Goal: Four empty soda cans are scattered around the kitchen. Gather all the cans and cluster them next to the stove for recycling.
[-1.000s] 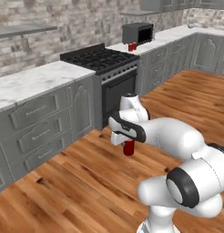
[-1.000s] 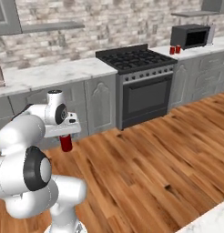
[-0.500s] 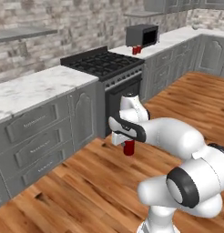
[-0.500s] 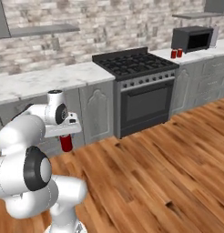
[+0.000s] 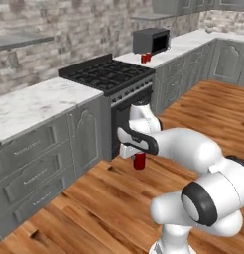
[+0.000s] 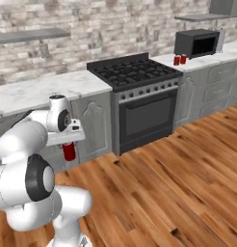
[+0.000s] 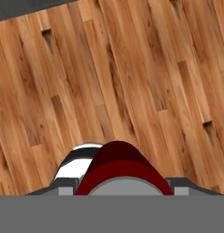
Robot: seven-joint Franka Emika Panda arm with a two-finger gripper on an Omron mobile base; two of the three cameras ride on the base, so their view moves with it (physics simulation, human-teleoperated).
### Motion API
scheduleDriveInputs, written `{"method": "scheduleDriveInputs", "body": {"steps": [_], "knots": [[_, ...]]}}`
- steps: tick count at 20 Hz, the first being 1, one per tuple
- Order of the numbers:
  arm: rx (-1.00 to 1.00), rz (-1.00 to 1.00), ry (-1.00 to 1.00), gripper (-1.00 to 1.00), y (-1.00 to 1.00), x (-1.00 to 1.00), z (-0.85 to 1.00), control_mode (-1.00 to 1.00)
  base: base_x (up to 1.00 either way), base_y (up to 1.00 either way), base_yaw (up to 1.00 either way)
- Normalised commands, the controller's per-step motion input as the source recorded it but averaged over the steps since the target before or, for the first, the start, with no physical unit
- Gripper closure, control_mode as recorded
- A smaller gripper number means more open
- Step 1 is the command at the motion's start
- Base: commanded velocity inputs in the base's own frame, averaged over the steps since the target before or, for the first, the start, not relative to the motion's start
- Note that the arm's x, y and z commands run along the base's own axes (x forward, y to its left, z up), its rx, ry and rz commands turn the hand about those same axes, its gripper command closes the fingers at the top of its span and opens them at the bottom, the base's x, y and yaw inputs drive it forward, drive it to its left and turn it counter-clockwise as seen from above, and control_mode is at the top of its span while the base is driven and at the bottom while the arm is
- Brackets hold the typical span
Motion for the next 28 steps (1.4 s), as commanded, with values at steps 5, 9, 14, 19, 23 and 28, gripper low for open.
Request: {"method": "scheduleDriveInputs", "body": {"steps": [5,9,14,19,23,28], "knots": [[0.00,0.00,0.00,1.00,0.00,0.00,0.00,1.00,0.51,-0.08,-0.28],[0.00,0.00,0.00,1.00,0.00,0.00,0.00,1.00,0.58,-0.14,-0.18],[0.00,0.00,0.00,1.00,0.00,0.00,0.00,1.00,0.75,-0.16,0.00],[0.00,0.00,0.00,1.00,0.00,0.00,0.00,1.00,0.75,-0.22,0.01],[0.00,0.00,0.00,1.00,0.00,0.00,0.00,1.00,0.75,-0.20,0.00],[0.00,0.00,0.00,1.00,0.00,0.00,0.00,1.00,0.75,-0.20,0.00]]}}
